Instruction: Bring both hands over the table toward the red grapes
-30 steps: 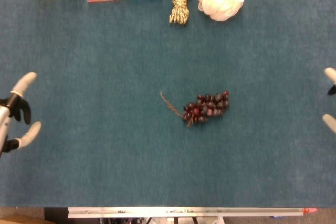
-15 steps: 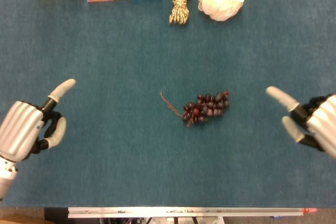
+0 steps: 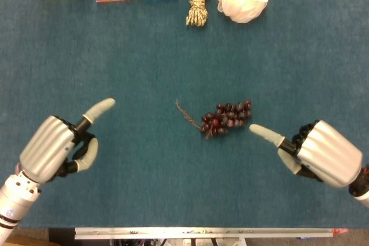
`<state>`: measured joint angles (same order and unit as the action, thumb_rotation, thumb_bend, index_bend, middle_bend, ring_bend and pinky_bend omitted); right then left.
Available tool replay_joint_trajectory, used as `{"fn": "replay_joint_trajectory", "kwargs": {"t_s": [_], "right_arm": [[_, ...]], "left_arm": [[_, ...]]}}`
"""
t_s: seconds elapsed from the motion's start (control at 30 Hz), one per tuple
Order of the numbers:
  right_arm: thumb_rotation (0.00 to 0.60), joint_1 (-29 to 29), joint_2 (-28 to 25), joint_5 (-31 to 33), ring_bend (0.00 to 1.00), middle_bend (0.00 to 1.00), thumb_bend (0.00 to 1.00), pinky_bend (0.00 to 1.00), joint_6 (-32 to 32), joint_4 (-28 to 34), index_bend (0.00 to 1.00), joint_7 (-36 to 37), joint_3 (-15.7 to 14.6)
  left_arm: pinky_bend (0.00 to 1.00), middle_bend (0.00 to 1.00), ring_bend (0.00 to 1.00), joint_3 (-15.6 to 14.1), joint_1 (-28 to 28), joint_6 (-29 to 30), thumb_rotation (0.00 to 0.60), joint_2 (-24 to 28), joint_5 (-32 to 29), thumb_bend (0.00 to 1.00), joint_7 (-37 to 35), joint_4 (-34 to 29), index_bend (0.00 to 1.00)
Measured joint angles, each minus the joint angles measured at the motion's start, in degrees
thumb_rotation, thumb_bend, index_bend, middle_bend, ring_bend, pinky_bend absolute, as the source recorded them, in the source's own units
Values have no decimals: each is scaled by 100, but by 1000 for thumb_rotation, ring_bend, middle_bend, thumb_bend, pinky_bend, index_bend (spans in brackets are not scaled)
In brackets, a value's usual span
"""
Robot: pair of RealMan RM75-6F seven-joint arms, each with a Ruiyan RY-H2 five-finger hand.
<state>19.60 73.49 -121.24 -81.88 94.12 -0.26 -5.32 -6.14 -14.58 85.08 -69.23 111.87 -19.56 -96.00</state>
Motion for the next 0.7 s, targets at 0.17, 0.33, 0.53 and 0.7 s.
{"fn": "replay_joint_trajectory", "kwargs": {"t_s": [0.17,0.33,0.53,0.7], "right_arm": [[600,104,26,-77,1000,1000,654,1000,77,25,0,16,-94],[600,172,2,-143,1000,1000,654,1000,98,39,0,25,-184],[600,193,-46,-152,1000,1000,653,1000,24,18,0,82,-259],[600,211,-46,-148,1000,1000,654,1000,0,7,0,102,-318]], "left_arm": [[1000,932,1000,-141,-144,-42,600,30,267,658,-89,29,0],[1000,934,1000,-255,-278,-100,600,50,379,658,-166,103,0],[1000,935,1000,-380,-390,-31,600,70,586,658,-335,278,0],[1000,934,1000,-456,-447,93,600,54,668,658,-394,341,0]]}}
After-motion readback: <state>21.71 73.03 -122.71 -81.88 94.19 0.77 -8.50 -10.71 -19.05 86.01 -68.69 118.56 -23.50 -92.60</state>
